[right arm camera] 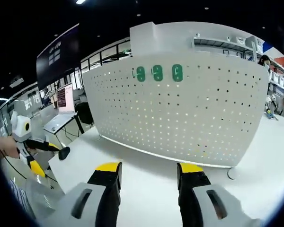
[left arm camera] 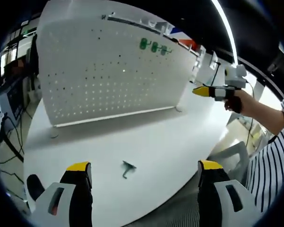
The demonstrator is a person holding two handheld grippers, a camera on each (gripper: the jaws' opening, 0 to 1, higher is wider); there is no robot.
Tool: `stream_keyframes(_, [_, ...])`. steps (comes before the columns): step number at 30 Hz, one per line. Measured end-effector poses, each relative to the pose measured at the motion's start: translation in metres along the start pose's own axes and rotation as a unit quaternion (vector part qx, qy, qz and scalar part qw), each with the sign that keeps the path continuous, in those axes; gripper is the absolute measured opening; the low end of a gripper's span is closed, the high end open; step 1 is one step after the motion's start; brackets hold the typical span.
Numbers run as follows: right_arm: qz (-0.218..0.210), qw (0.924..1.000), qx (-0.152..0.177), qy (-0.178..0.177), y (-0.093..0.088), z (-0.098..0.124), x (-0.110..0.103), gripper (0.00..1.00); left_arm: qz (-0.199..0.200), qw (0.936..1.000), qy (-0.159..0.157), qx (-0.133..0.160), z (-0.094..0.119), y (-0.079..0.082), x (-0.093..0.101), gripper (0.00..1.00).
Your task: Insert the hook assembly into the mounting plate slot until the hook locks in place.
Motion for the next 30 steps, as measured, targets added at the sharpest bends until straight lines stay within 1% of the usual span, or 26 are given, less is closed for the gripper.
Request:
stream_keyframes(3, [-0.011,0.9997,-0.017,0.012,-0.012,0.005,-0.005,0.45,-0.011,0.9999,0.001,-0.009,-0.001,-0.004,0.001,0.95])
stream_keyframes(5, [-0.011,0.9994,-0.028,0.016,-0.020,0.009,-0.008,0.45,-0.013,0.9998,-0.001,-0.014,0.000,-0.006,0.002,0.95])
stream_keyframes(6, [-0.011,0.9992,-0.036,0.015,-0.024,0.010,-0.009,0.45,-0.013,0.9998,-0.001,-0.014,0.000,-0.006,0.002,0.95])
stream_keyframes(8, [-0.008,0.9978,-0.065,0.014,-0.034,0.013,-0.010,0.45,-0.015,0.9997,-0.004,-0.017,0.000,-0.009,0.003,0.95])
stream_keyframes(11, [-0.021,0.9967,-0.075,0.023,-0.045,0.015,-0.015,0.44,-0.025,0.9994,-0.003,-0.025,-0.001,-0.013,0.003,0.95])
stream_keyframes(14, [-0.020,0.9949,-0.094,0.030,-0.055,0.018,-0.021,0.44,-0.032,0.9990,-0.002,-0.032,-0.001,-0.016,0.002,0.95])
stream_keyframes(17, [-0.036,0.9937,-0.099,0.039,-0.062,0.020,-0.027,0.41,-0.029,0.9988,0.003,-0.040,0.000,-0.019,0.000,0.94])
stream_keyframes(20, [-0.036,0.9928,-0.106,0.044,-0.069,0.021,-0.034,0.41,-0.033,0.9983,0.007,-0.047,0.000,-0.021,-0.002,0.94])
stream_keyframes(24, [-0.042,0.9918,-0.110,0.050,-0.076,0.022,-0.041,0.41,-0.047,0.9973,0.011,-0.055,0.001,-0.025,-0.003,0.94])
stream_keyframes(27, [-0.052,0.9906,-0.113,0.058,-0.082,0.021,-0.050,0.41,-0.059,0.9963,0.005,-0.062,0.001,-0.028,0.000,0.94])
stream_keyframes(30, [-0.064,0.9885,-0.120,0.067,-0.088,0.021,-0.057,0.41,-0.067,0.9961,0.002,-0.056,0.001,-0.028,0.002,0.90])
Point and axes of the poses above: the point that each gripper's makers call its tool centre point, and the gripper's own axes: z roughly backward along the fingers, x roughly to its right, y roughly out of its top, the point moved 6 cm from there along z, roughly backward along the fingers, and after that the axes turned 14 degrees about y, right-handed, at the moved point
